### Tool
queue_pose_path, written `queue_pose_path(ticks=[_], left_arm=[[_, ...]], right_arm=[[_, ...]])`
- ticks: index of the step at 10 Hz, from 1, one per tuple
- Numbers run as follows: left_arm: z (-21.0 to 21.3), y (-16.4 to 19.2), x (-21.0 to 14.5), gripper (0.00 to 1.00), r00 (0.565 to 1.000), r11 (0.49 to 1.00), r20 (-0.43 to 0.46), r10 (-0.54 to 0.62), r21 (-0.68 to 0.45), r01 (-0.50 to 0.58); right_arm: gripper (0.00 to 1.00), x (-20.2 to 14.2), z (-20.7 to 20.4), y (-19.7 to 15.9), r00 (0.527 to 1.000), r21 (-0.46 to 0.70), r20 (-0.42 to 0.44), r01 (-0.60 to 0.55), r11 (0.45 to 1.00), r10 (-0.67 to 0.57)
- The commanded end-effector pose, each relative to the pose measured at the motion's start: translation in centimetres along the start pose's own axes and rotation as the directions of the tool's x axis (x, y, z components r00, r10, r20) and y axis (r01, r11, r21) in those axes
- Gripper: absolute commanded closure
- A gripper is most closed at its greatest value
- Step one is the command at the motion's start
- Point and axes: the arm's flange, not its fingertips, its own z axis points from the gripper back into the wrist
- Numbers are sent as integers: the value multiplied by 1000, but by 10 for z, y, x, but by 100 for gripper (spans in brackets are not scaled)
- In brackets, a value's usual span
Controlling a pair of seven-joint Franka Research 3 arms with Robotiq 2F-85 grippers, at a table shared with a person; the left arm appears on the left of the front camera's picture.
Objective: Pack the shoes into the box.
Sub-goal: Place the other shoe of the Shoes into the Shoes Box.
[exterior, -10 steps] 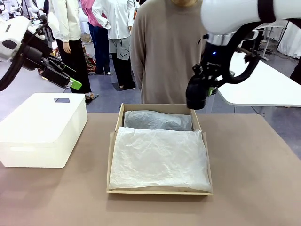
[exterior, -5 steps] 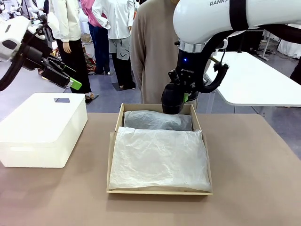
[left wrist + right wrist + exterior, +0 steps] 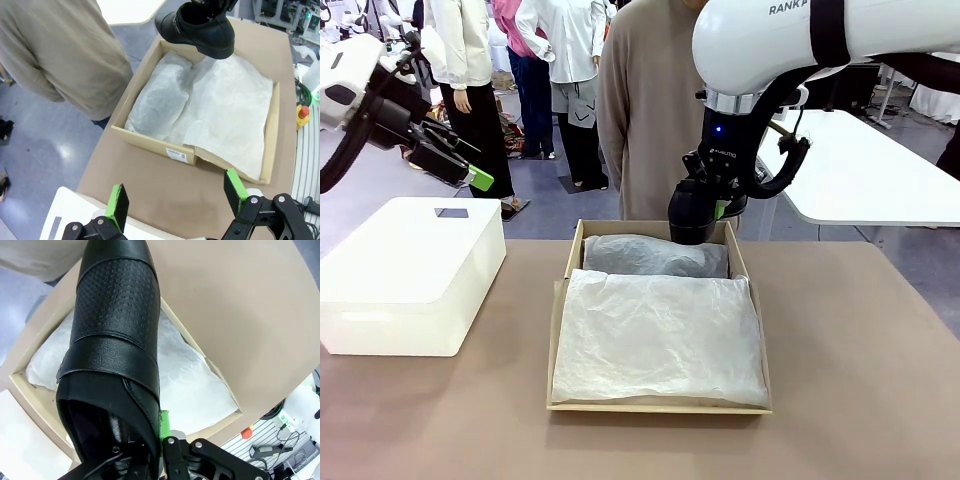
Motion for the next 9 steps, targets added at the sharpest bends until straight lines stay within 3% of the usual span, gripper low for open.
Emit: queue_pose_path(ticks=[1, 3, 6, 7, 9], left_arm=[[0, 1, -1, 0, 1000, 1000, 16, -3, -11, 3], [0, 1, -1, 0, 1000, 1000, 16, -3, -11, 3], [0, 1, -1, 0, 1000, 1000, 16, -3, -11, 3], [0, 1, -1, 0, 1000, 1000, 16, -3, -11, 3], [0, 1, -1, 0, 1000, 1000, 16, -3, -11, 3]], right_arm=[[100, 0, 0, 0, 1000, 0, 0, 0, 1000, 0], [100, -20, 12, 12, 970, 15, 106, 217, 976, -218], [100, -51, 25, 36, 895, 39, 144, 421, 906, -422], [100, -61, 25, 44, 863, 41, 120, 489, 871, -490], [100, -73, 18, 60, 737, 57, 129, 662, 747, -664]])
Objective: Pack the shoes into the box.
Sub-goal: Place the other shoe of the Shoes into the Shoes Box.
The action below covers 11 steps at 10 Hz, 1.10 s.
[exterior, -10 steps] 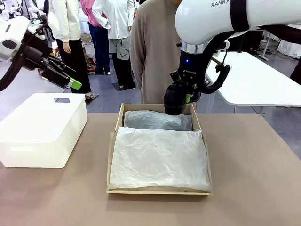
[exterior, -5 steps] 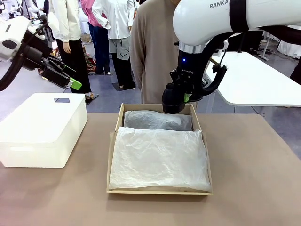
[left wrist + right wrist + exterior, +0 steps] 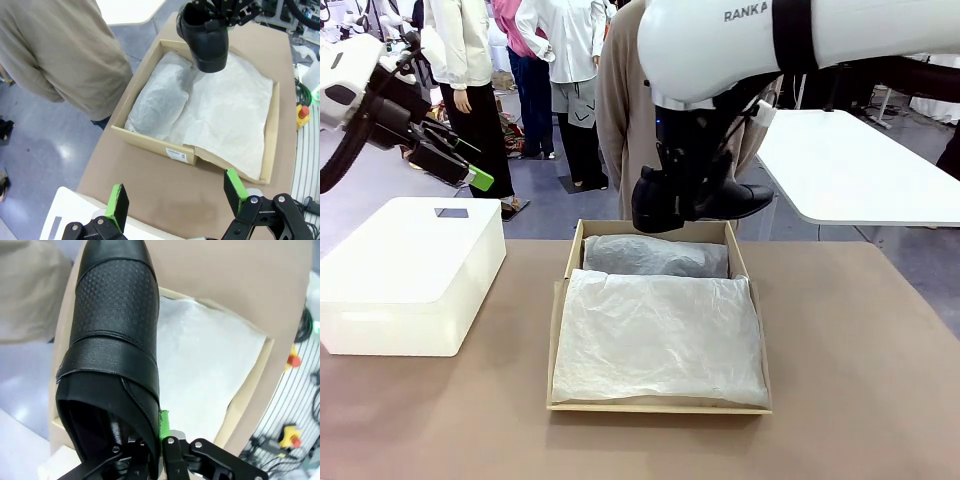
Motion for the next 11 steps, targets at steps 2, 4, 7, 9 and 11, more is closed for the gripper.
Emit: queue_pose_path(ticks=[2, 4, 7, 9, 11], left_arm=[[0, 1, -1, 0, 1000, 1000, 17, -3, -11, 3], [0, 1, -1, 0, 1000, 1000, 17, -3, -11, 3], [0, 1, -1, 0, 1000, 1000, 17, -3, -11, 3], [0, 1, -1, 0, 1000, 1000, 17, -3, -11, 3], [0, 1, -1, 0, 1000, 1000, 17, -3, -11, 3]], right_arm=[[100, -26, -7, 19, 986, 2, 39, 161, 987, -161], [100, -39, -16, 24, 980, -9, 30, 195, 981, -195], [100, -31, -25, 15, 986, -32, 1, 168, 985, -168], [100, -31, -25, 15, 986, -32, 1, 168, 985, -168], [100, -32, -29, 17, 976, -46, 15, 220, 974, -219]])
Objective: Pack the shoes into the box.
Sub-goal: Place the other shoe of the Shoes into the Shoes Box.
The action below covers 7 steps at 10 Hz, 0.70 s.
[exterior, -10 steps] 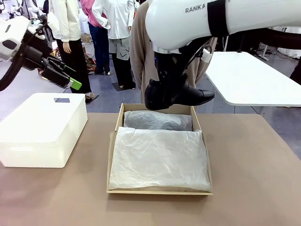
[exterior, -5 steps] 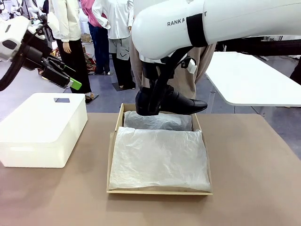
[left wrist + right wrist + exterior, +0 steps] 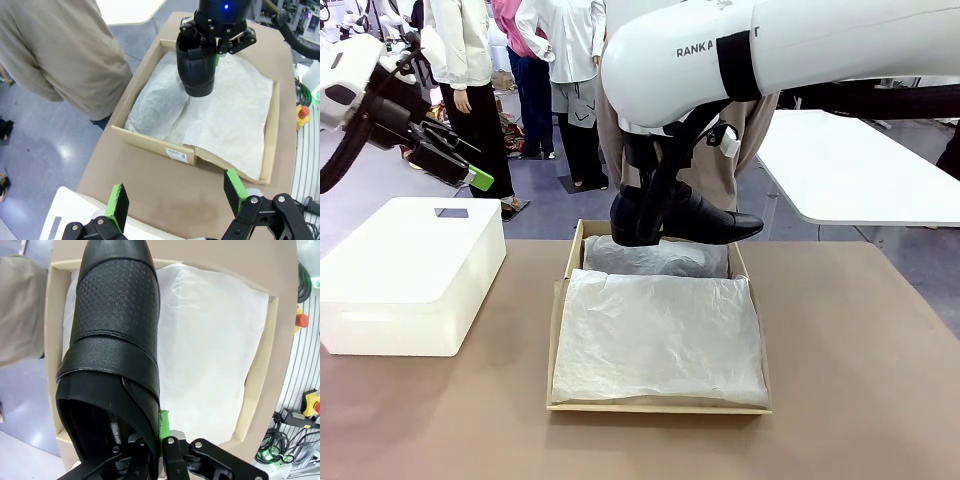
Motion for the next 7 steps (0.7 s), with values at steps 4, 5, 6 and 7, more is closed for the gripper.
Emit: queue_pose_path(ticks=[4, 5, 6, 7], left_arm=[[0, 1, -1, 0, 1000, 1000, 17, -3, -11, 3], [0, 1, -1, 0, 1000, 1000, 17, -3, -11, 3], [0, 1, -1, 0, 1000, 1000, 17, -3, -11, 3], [0, 1, -1, 0, 1000, 1000, 17, -3, -11, 3]], right_arm=[[100, -28, -3, 0, 984, 10, 40, 172, 985, -172], [100, -34, -7, 0, 984, 9, 35, 176, 984, -176], [100, -39, -11, 2, 986, 10, 30, 165, 986, -165], [100, -43, -14, 5, 989, -7, 21, 150, 989, -150]])
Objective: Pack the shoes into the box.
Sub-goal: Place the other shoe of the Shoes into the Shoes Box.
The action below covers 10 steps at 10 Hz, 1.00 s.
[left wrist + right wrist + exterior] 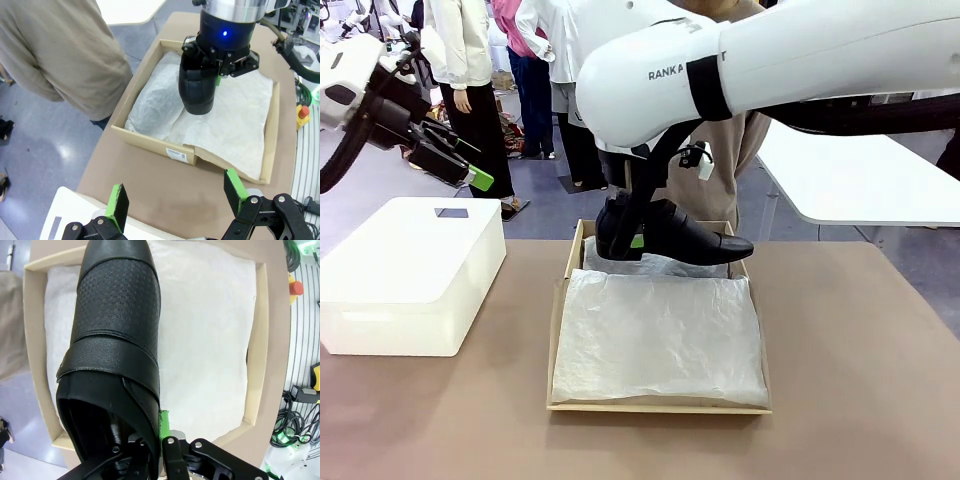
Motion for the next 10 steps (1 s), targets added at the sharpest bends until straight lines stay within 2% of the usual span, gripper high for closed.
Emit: queue_pose_path(ticks=[1, 3, 10], left_arm=[[0, 0, -1, 0, 1000, 1000, 17, -3, -11, 3], [0, 0, -1, 0, 1000, 1000, 17, -3, -11, 3], [0, 0, -1, 0, 1000, 1000, 17, -3, -11, 3]], right_arm=[[100, -11, 5, 12, 1000, 9, 0, 1, 1000, -1], [100, -16, 2, 19, 1000, -1, -5, -19, 1000, 19], [100, -25, -19, 29, 999, 23, 21, 24, 999, -24]])
